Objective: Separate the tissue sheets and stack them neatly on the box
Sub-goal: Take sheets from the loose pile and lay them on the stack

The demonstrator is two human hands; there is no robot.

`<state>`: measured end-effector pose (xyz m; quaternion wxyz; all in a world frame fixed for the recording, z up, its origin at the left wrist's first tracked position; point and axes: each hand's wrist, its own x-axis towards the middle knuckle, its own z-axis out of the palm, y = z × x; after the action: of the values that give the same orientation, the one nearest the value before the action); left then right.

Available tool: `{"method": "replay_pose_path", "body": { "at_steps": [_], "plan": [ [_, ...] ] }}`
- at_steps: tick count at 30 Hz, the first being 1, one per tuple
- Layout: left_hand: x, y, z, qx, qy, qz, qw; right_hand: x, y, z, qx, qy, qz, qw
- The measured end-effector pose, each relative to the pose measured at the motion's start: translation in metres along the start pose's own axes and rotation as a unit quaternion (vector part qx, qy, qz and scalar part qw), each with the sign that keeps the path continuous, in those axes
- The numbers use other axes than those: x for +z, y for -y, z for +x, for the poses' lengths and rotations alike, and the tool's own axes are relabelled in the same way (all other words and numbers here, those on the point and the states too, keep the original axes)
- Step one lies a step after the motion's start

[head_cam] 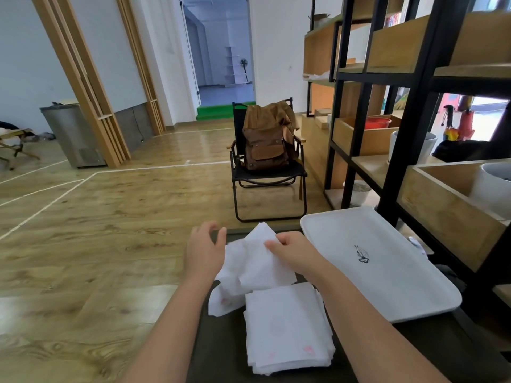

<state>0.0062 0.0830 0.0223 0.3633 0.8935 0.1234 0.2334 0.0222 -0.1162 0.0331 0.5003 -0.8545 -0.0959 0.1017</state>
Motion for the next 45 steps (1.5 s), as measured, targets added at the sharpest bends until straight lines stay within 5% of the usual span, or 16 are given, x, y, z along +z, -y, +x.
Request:
{"method": "replay_pose_path", "body": {
  "at_steps": [3, 9, 13, 17, 23, 28, 32, 45],
  "plan": [
    [-0.007, 0.001, -0.021, -0.116, 0.008, -0.101, 0.988, -0.001, 0.0, -0.004, -0.014, -0.022, 0.041, 0.999],
    [-0.022, -0.026, -0.051, -0.272, 0.182, -0.256, 0.91, -0.004, 0.009, -0.022, -0.081, -0.061, 0.13, 0.986],
    [-0.036, -0.041, -0.057, -0.176, 0.181, -0.343, 0.905, -0.008, 0.02, -0.037, -0.106, -0.08, 0.149, 0.98],
    [-0.048, -0.055, -0.061, -0.045, 0.12, -0.325, 0.937, -0.017, 0.028, -0.057, -0.118, -0.069, 0.17, 0.976],
    [-0.072, -0.06, -0.076, 0.115, 0.113, -0.335, 0.928, -0.034, 0.036, -0.088, -0.196, -0.044, 0.252, 0.947],
    [-0.073, -0.061, -0.084, 0.077, 0.119, -0.293, 0.946, -0.032, 0.023, -0.096, -0.19, -0.053, 0.233, 0.952],
    [-0.074, -0.065, -0.091, 0.037, 0.132, -0.354, 0.925, -0.031, 0.016, -0.099, -0.19, -0.096, 0.189, 0.959],
    [-0.055, -0.069, -0.103, 0.033, 0.127, -0.299, 0.945, -0.027, 0.013, -0.106, -0.167, -0.13, 0.181, 0.96]
  ]
}}
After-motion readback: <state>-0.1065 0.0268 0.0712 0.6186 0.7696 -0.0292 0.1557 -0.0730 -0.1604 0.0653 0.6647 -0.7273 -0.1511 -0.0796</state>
